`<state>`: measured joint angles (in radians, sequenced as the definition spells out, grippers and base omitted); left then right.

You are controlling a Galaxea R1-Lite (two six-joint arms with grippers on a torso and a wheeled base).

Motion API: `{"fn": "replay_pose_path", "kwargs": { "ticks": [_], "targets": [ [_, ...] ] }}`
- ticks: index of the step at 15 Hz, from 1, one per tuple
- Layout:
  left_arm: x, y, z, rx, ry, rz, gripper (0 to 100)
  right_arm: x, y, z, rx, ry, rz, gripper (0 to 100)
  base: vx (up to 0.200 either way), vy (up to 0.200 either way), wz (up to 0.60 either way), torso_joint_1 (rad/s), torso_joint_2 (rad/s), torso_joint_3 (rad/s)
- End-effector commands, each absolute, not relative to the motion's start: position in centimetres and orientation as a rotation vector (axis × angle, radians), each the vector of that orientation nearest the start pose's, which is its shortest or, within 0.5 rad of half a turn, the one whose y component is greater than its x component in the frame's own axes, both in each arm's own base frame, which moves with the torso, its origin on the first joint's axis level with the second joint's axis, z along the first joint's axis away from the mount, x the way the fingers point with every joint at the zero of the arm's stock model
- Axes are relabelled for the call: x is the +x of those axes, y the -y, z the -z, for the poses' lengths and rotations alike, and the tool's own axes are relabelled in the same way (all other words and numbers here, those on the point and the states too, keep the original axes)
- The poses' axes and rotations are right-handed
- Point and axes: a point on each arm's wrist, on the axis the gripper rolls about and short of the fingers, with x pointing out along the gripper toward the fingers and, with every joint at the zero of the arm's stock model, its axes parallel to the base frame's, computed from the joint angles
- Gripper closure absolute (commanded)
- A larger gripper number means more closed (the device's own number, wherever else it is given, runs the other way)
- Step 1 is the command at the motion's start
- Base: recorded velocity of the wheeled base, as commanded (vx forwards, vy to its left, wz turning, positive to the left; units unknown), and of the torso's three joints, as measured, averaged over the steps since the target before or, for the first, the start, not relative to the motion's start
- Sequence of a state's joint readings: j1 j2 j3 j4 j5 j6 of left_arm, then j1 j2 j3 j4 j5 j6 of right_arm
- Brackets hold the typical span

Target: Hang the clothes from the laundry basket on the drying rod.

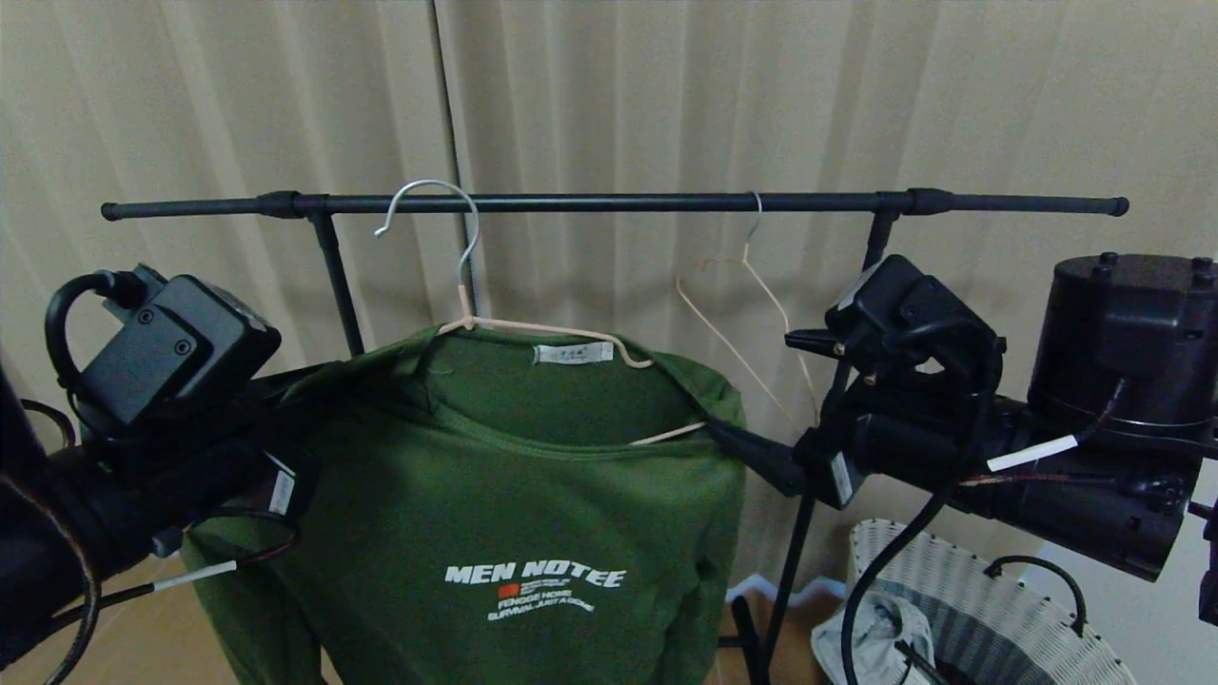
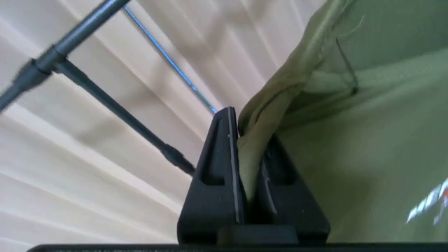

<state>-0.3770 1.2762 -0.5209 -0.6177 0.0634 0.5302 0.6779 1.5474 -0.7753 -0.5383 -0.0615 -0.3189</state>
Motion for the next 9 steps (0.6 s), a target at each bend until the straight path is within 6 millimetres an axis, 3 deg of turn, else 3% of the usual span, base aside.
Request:
{"fn": "replay_pose_path", "kwargs": {
  "ticks": [1,4,9],
  "targets": [
    [18.5,7.3,-20.9,0.536,-0.053,0.345,100,20.4,-17.3,-20.7,-0.411,-0.12,-0.679,0,0.0,0.0,0.0,0.0,0.0,0.0],
    [19.4,7.2,-21.2,0.506,-0.063,0.326,100,19.1,-17.0,-20.3,-0.427,-0.145,-0.705,0,0.0,0.0,0.0,0.0,0.0,0.0],
    [18.3,8.0,-21.1,0.508,-0.036,0.387,100,20.2,-18.3,-22.0,-0.464,-0.067,-0.71,0,0.0,0.0,0.0,0.0,0.0,0.0]
  ]
}}
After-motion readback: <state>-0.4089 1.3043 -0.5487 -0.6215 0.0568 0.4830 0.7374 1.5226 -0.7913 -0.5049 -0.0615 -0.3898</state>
